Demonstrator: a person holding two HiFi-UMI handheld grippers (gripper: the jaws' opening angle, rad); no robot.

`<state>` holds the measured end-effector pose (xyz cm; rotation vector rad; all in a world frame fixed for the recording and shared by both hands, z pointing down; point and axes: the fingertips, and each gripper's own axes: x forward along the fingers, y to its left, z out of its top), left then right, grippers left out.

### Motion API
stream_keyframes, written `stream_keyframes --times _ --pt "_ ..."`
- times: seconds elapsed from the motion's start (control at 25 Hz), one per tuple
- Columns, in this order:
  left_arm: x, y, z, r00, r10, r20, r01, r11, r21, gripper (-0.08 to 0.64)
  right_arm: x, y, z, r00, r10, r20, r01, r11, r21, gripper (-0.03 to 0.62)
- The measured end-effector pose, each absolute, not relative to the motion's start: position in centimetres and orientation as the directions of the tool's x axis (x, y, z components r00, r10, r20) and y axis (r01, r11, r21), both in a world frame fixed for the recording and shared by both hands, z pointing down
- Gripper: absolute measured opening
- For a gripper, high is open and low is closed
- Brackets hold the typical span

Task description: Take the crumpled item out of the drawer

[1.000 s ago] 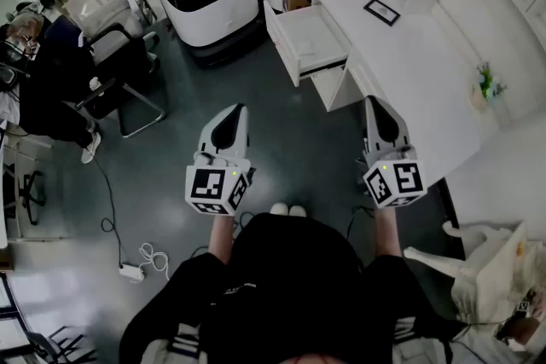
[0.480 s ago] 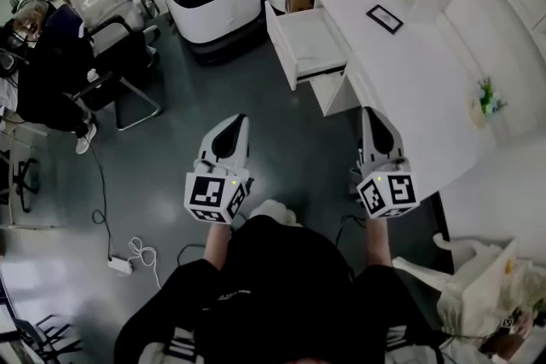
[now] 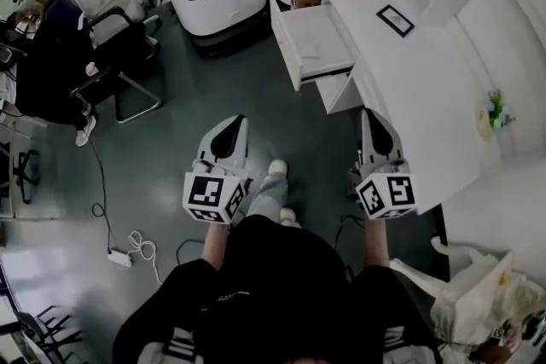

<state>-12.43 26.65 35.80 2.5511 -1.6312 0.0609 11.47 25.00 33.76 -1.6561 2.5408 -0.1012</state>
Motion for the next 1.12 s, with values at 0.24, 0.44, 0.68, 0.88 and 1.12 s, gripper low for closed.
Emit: stream_keyframes --times 0.24,0.44,0.68,0.88,1.12 --pt "-12.2 20.1 36.1 0.442 -0.892 0.093 -0.896 -0.435 0.085 -0.002 10.8 19.0 34.6 -0.400 -0.916 -0.027 -0.910 0.400 -0.111 -0.008" --pt "-11.8 14.2 36.7 0.473 -0.874 0.110 -0.880 -0.463 0.103 -0.002 10.5 13.8 35.3 -0.378 -0.926 -0.008 -0.919 0.376 -0.120 -0.008" --pt "-11.5 8.1 37.3 0.504 -0.856 0.116 -0.863 -0.493 0.114 -0.002 10.9 8.9 36.5 -0.348 -0.937 0.022 -0.930 0.342 -0.137 -0.008" --pt "-12.1 4.7 38.7 0.504 -0.853 0.134 -0.862 -0.487 0.140 -0.002 11.6 5.9 37.9 -0.314 -0.949 0.041 -0.941 0.304 -0.150 -0.008" --pt "-11.7 1.7 40.0 0.514 -0.845 0.149 -0.856 -0.493 0.156 -0.002 12.0 2.7 40.0 -0.310 -0.948 0.072 -0.938 0.293 -0.187 -0.008"
